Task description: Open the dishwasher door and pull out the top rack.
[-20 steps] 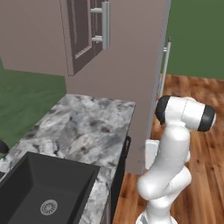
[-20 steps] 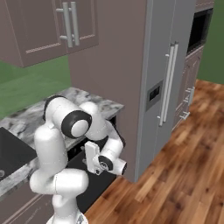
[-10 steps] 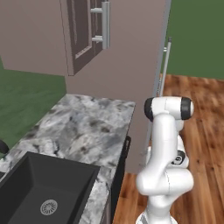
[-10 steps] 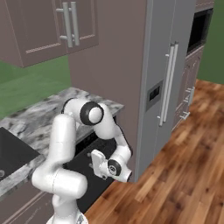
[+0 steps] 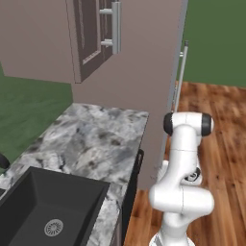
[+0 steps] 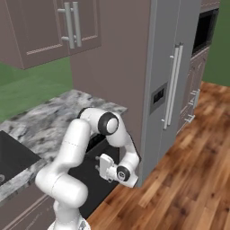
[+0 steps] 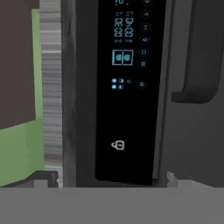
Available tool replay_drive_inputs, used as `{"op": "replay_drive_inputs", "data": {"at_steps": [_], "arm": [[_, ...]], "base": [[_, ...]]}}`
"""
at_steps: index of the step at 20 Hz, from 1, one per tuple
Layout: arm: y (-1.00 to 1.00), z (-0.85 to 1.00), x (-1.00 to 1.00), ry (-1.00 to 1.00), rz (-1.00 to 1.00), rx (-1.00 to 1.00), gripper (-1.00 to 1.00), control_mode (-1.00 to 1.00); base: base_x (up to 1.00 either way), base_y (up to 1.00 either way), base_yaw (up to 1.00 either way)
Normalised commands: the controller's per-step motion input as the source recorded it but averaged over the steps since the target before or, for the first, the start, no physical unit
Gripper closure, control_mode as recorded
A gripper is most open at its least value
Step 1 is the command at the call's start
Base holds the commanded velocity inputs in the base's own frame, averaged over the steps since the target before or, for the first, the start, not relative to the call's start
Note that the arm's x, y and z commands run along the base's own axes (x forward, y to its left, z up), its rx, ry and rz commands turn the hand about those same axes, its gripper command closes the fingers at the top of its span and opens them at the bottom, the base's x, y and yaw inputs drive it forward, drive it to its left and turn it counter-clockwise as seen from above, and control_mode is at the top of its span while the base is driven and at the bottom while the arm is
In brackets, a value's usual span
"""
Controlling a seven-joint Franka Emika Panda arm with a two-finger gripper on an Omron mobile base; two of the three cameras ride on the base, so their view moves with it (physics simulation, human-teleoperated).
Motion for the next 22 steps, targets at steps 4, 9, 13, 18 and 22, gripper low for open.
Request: {"op": "replay_drive_inputs", "data": {"at_steps": [4,9,13,18,22], "arm": [[0.04,-0.03,0.59,0.03,0.00,0.05,-1.00,-1.00],[0.15,-0.32,0.60,0.14,0.00,0.00,-1.00,-1.00],[0.16,-0.37,0.55,0.12,0.00,0.00,-1.00,-1.00],[0.14,-0.43,0.46,0.05,0.00,0.00,-1.00,-1.00],[0.11,-0.51,0.46,0.01,0.00,0.00,-1.00,-1.00]], "base": [[0.00,0.00,0.00],[0.00,0.00,0.00],[0.00,0.00,0.00],[0.00,0.00,0.00],[0.00,0.00,0.00]]}}
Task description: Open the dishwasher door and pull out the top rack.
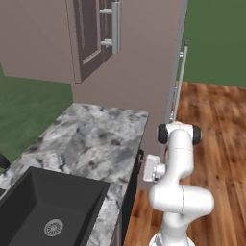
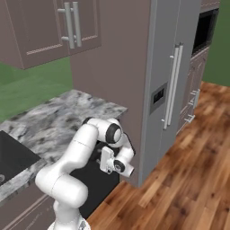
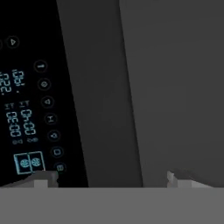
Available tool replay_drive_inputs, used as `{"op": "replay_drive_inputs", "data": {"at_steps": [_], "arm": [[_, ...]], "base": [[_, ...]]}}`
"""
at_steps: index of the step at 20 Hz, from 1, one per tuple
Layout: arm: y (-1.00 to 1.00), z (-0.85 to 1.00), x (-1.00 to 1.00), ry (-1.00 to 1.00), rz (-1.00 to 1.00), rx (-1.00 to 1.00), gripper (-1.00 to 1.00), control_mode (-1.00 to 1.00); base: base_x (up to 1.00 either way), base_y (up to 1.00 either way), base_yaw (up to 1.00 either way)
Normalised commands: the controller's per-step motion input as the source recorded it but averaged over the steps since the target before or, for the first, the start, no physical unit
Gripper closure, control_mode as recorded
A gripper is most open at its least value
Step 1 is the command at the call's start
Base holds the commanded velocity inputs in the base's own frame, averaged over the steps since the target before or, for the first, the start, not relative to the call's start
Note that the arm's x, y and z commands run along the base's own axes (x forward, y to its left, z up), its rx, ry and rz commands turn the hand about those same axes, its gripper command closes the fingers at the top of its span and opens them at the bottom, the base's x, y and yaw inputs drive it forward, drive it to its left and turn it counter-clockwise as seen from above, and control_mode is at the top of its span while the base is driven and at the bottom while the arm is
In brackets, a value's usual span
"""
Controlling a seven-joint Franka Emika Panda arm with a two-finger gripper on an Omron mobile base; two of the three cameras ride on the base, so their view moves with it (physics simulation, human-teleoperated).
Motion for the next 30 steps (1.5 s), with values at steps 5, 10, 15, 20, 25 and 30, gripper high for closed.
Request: {"op": "replay_drive_inputs", "data": {"at_steps": [5,10,15,20,25,30], "arm": [[0.10,-0.56,0.42,0.00,0.00,-0.01,-1.00,-1.00],[0.08,-0.54,0.40,0.00,0.00,-0.01,-1.00,-1.00],[0.11,-0.28,0.31,0.03,0.00,0.00,1.00,-1.00],[0.12,-0.03,0.15,0.12,0.00,-0.03,1.00,-1.00],[-0.04,-0.05,-0.01,0.02,0.02,-0.11,1.00,-1.00],[-0.35,-0.47,0.00,0.11,0.02,-0.35,1.00,-1.00]], "base": [[0.00,0.00,0.00],[0.00,0.00,0.00],[0.00,0.00,0.00],[0.00,0.00,0.00],[0.00,0.00,0.00],[0.00,0.00,0.00]]}}
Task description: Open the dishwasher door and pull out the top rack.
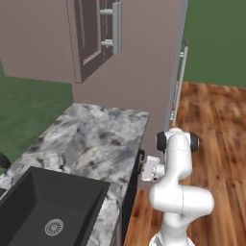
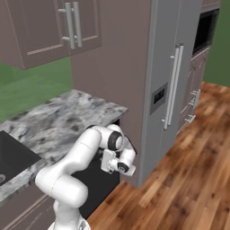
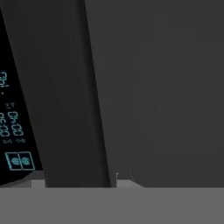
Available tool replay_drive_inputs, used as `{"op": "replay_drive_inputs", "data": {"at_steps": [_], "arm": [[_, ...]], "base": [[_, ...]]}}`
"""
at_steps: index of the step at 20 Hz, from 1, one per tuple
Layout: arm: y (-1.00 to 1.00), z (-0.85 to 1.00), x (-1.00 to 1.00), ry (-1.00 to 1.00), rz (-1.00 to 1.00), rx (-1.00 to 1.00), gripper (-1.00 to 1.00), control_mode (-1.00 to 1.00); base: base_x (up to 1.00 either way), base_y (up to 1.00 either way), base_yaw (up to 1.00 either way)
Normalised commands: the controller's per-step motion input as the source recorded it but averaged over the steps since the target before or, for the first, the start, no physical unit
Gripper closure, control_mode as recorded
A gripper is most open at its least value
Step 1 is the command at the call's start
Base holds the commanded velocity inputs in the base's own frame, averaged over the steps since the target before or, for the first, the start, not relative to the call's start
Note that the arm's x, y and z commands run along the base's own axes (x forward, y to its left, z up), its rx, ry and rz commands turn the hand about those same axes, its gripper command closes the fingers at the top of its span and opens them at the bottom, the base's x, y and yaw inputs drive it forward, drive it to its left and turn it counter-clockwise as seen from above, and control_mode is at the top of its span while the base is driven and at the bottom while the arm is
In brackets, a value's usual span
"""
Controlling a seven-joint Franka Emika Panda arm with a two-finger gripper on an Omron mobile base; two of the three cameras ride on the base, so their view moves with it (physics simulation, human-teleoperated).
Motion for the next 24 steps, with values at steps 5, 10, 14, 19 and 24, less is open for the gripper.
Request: {"op": "replay_drive_inputs", "data": {"at_steps": [5,10,14,19,24], "arm": [[-0.58,-0.73,-0.09,0.14,0.03,-0.45,1.00,-1.00],[-0.83,-0.85,-0.21,0.16,0.03,-0.45,1.00,-1.00],[-0.97,-0.87,-0.25,0.16,0.03,-0.44,1.00,-1.00],[-0.93,-0.93,-0.19,0.17,0.04,-0.44,1.00,-1.00],[-0.71,-1.00,-0.06,0.17,0.03,-0.46,1.00,-1.00]], "base": [[0.00,0.00,0.00],[0.00,0.00,0.00],[0.00,0.00,0.00],[0.00,0.00,0.00],[0.00,0.00,0.00]]}}
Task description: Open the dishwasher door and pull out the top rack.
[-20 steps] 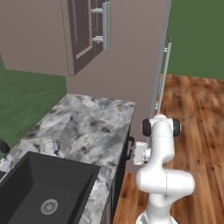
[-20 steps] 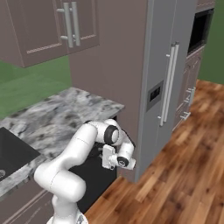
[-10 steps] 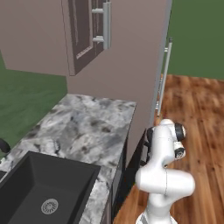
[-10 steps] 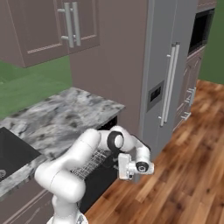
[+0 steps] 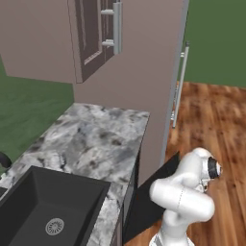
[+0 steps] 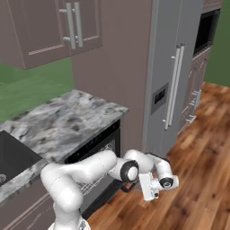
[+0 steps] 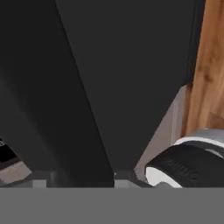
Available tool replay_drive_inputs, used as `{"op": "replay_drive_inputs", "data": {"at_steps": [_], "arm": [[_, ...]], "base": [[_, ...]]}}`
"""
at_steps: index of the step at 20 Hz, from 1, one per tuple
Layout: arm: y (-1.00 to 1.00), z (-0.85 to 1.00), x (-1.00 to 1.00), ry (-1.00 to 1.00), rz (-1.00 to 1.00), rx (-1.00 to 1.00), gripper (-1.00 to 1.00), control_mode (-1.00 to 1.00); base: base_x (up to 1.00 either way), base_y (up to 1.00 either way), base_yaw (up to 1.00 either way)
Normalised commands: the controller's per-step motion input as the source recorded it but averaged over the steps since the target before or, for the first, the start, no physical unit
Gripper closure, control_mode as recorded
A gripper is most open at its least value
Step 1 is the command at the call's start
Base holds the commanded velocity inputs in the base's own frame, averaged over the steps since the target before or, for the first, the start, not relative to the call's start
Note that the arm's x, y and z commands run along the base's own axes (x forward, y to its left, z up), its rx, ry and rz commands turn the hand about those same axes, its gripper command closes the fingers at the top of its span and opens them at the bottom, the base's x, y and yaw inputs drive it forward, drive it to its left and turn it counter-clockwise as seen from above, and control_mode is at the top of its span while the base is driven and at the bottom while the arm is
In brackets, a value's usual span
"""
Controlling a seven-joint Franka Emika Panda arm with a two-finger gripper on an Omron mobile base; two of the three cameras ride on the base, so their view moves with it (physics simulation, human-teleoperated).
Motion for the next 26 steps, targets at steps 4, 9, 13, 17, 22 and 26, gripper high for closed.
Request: {"op": "replay_drive_inputs", "data": {"at_steps": [4,9,13,17,22,26], "arm": [[-0.45,-0.73,0.00,0.13,0.00,-0.38,1.00,-1.00],[-0.12,0.40,-0.15,0.01,0.00,-0.12,-1.00,-1.00],[0.10,1.00,-0.57,0.00,0.00,-0.01,-1.00,-1.00],[0.76,0.96,-0.59,0.01,0.00,-0.16,-1.00,-1.00],[1.00,0.70,-0.65,0.00,0.00,-0.35,-1.00,-1.00],[1.00,0.66,-0.29,0.05,0.00,-0.46,-1.00,-1.00]], "base": [[0.00,0.00,0.00],[0.00,0.00,0.00],[0.00,0.00,0.00],[0.00,0.00,0.00],[0.00,0.00,0.00],[0.00,0.00,0.00]]}}
